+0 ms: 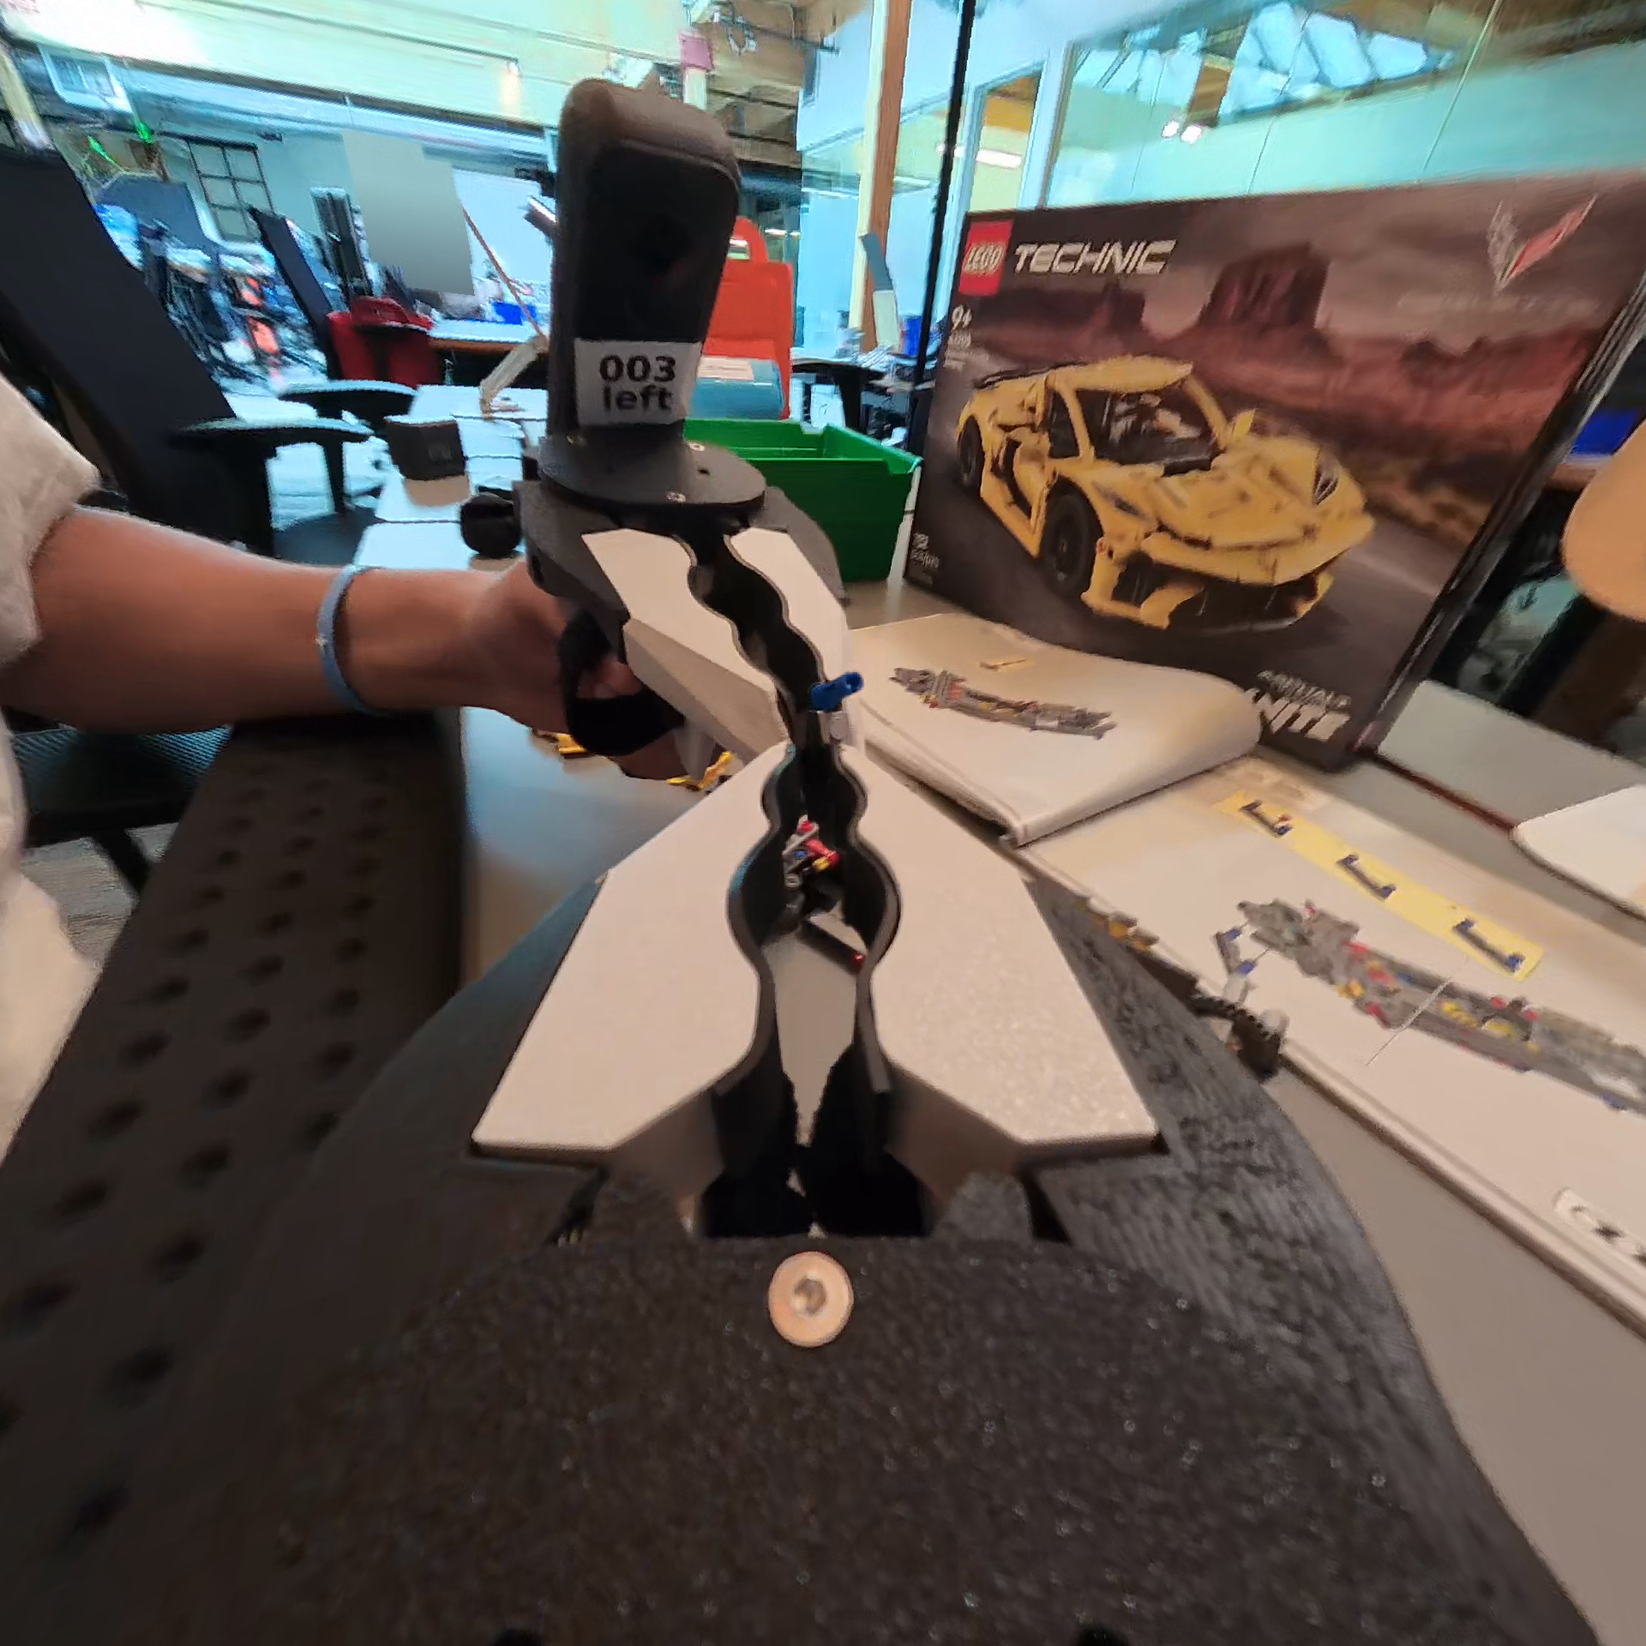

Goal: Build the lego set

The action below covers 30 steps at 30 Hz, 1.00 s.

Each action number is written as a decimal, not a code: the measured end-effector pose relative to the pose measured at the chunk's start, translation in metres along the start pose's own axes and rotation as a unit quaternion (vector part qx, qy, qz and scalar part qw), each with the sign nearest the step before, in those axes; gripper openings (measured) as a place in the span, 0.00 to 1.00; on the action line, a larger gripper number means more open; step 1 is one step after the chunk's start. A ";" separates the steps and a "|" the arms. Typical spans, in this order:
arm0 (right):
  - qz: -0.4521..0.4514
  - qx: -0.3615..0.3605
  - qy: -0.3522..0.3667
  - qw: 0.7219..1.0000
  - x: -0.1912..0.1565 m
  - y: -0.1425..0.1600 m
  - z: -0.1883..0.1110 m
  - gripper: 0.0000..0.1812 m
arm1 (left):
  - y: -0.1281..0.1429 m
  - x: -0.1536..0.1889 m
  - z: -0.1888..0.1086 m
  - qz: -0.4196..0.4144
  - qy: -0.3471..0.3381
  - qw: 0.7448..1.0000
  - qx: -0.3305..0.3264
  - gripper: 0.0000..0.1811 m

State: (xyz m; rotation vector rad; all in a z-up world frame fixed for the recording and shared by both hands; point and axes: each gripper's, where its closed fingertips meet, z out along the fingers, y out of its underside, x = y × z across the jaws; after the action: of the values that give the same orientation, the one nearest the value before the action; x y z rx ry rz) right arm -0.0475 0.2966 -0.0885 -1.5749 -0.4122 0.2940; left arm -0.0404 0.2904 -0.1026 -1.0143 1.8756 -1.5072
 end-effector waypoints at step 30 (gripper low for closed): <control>0.210 -0.162 0.149 0.953 0.083 0.064 -0.026 0.01 | 0.009 -0.062 -0.023 -0.103 -0.100 0.990 0.013 0.16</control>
State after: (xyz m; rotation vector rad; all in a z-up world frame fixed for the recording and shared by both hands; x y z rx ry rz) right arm 0.0435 0.3085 -0.1461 -1.9917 0.1240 0.3172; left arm -0.0241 0.3548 -0.1087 -1.3277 1.6490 -1.4782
